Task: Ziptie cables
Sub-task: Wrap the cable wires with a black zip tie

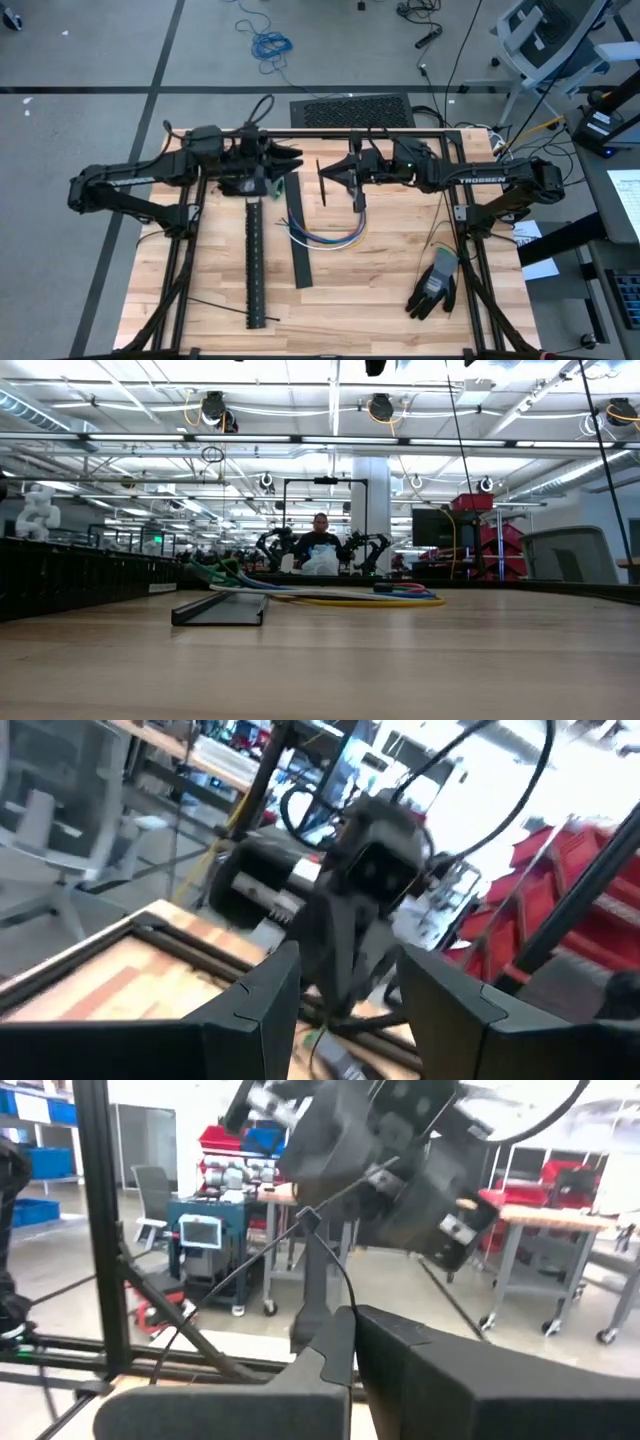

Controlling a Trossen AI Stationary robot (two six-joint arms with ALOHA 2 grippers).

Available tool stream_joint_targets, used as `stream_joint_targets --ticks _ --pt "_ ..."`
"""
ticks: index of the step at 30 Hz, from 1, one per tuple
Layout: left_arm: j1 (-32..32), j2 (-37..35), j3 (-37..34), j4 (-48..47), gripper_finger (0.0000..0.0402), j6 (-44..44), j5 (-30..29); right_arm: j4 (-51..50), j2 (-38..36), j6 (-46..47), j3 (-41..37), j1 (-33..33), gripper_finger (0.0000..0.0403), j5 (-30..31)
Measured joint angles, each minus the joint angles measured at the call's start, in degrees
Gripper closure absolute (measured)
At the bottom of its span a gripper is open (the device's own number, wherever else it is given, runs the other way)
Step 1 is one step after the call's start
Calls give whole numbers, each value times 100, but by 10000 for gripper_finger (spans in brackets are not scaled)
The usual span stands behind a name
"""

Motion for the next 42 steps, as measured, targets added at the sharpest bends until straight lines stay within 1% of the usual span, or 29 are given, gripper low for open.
stream_joint_targets --ticks 7,11,15,21,34,36,38,40,42 --pt "-38 549 2 735 237 -632 546 3 0 125 0 -3 403 1" --pt "-59 708 2 1027 237 -657 574 -86 0 118 0 -3 403 1" --pt "-49 713 2 1272 237 -658 548 -134 2 105 0 -2 403 1" --pt "-50 713 2 1357 237 -942 561 -147 2 88 0 -96 403 43" --pt "-50 713 2 1310 240 -943 587 -141 2 94 0 -203 403 39" --pt "-50 713 2 1308 249 -802 553 -136 2 105 0 -203 403 39" --pt "-50 712 2 1306 267 -722 530 -128 2 105 0 -203 403 39" --pt "-50 713 2 1306 298 -607 528 -104 2 105 0 -203 403 37" --pt "-50 713 2 1294 341 -475 525 -80 2 104 0 -203 403 36"
